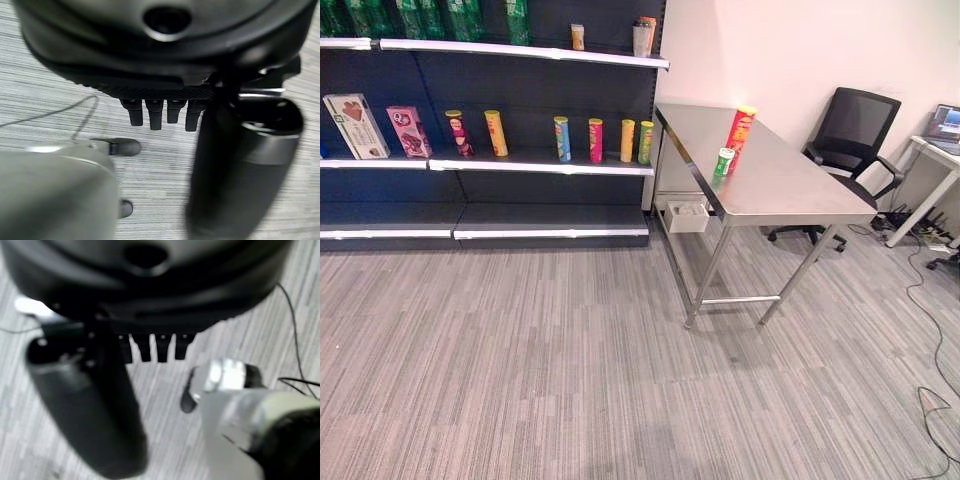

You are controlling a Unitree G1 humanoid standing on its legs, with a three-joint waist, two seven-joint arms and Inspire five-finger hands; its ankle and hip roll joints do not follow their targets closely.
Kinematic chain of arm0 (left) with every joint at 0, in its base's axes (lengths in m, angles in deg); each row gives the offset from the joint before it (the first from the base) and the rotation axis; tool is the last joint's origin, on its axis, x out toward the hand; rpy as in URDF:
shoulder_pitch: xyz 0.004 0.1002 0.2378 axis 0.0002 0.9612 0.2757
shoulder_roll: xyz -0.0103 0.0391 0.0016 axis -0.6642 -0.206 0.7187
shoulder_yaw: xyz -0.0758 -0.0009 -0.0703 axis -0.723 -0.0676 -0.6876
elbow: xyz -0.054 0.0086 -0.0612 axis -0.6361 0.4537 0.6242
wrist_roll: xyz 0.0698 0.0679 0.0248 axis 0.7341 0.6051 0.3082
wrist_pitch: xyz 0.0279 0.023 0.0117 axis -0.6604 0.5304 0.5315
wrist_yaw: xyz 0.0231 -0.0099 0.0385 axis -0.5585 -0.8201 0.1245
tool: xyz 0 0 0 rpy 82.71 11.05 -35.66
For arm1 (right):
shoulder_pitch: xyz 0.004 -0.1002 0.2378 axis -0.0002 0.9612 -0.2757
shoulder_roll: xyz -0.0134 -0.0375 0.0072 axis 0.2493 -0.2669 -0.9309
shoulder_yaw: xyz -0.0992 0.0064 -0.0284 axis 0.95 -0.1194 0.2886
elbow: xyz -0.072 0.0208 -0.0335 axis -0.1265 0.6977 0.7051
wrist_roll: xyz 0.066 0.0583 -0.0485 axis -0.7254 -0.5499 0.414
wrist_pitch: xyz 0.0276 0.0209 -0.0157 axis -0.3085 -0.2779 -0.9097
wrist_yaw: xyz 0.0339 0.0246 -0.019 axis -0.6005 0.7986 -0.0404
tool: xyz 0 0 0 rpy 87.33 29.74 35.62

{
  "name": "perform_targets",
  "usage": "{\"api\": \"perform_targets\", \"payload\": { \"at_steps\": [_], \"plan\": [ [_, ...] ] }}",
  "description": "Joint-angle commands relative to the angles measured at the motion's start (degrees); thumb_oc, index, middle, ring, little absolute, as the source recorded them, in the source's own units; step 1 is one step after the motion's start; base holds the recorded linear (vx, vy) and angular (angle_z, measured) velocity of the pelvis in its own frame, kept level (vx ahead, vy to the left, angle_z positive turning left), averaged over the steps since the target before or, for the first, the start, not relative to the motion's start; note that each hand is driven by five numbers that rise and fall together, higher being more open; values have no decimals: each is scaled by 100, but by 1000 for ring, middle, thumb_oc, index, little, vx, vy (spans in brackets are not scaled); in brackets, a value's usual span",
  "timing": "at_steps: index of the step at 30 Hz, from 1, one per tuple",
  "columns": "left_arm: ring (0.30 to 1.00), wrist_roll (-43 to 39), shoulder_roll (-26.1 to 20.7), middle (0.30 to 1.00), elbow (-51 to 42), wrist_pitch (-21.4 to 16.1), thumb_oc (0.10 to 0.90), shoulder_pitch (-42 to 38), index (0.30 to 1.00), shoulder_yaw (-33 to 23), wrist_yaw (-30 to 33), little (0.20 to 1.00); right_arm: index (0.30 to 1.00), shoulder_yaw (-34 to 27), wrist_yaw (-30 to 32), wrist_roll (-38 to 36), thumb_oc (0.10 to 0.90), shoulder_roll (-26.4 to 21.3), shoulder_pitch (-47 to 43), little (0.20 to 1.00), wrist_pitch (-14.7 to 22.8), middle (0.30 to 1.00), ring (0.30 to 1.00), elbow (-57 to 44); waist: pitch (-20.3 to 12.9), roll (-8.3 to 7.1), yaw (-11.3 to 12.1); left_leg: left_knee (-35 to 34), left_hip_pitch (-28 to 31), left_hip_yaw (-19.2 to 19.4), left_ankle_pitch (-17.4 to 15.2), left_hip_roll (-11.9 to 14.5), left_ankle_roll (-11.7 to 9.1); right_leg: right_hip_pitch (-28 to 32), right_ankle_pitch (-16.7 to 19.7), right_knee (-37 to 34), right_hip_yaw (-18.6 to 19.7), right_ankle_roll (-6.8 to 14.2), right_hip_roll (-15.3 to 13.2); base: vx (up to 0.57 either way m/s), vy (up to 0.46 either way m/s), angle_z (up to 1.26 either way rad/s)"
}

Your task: Put the goods on the table back onto the shelves and tidy them up.

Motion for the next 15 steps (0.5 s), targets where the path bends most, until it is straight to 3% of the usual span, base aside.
{"api": "perform_targets", "payload": {
  "at_steps": [1, 8, 15],
  "plan": [
    [900, 24, 115, 900, 146, -160, 800, -211, 900, 105, -126, 900, 900, -246, -34, -59, 800, -62, -396, 900, 100, 900, 900, 256, 123, 197, -4, 58, 289, 62, -765, 110, -251, 37, -278, 174, 220, 286, 154, -2, -4, -5],
    [900, 338, 165, 900, 174, -134, 800, -249, 900, 377, -172, 900, 900, 9, -23, 356, 800, -79, -427, 900, 123, 900, 900, 178, 146, 228, 8, 58, 292, 24, -747, 114, -259, 52, -297, 172, 173, 265, 140, -4, -5, 2],
    [900, 865, 185, 900, 47, -210, 800, -317, 900, 643, -109, 900, 900, 533, -22, 1338, 800, -66, -436, 900, 207, 900, 900, -2, 161, 228, 80, 58, 317, -59, -740, 115, -261, 97, -324, 153, 86, 227, 122, 0, 0, 0]
  ]
}}
